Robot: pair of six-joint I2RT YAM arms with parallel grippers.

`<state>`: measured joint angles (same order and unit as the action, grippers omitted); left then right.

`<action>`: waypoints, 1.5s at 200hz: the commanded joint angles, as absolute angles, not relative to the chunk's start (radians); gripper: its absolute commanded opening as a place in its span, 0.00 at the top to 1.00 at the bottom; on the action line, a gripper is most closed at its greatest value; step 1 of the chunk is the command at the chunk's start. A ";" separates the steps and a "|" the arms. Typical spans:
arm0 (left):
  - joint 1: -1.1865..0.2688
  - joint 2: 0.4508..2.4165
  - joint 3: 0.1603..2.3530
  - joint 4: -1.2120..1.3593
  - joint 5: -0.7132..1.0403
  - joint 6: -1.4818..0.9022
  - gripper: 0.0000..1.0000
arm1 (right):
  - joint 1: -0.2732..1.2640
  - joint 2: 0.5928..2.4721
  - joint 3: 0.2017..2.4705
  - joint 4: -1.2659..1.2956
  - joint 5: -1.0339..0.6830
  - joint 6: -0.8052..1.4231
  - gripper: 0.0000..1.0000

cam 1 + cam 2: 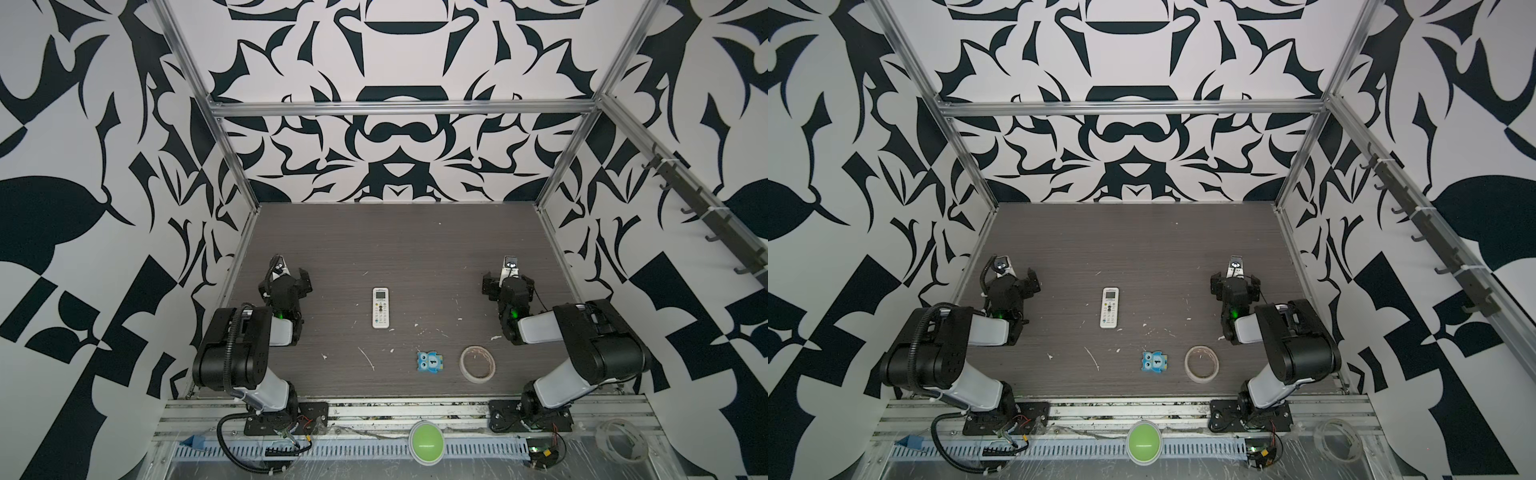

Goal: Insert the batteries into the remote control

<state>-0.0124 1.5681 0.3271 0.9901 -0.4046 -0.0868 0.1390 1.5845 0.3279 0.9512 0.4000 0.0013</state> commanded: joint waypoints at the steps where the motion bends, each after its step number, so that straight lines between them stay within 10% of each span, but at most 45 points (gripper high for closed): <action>1: -0.010 1.570 0.346 1.002 -0.397 -0.100 0.01 | 0.141 1.561 0.337 0.962 0.405 0.019 0.00; 300: -0.008 1.573 0.347 1.005 -0.393 -0.100 0.01 | 0.173 1.572 0.328 1.004 0.478 0.002 0.00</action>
<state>-0.0120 1.5681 0.3271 0.9897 -0.3988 -0.0906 0.1764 1.5871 0.3069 0.9981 0.4572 0.0006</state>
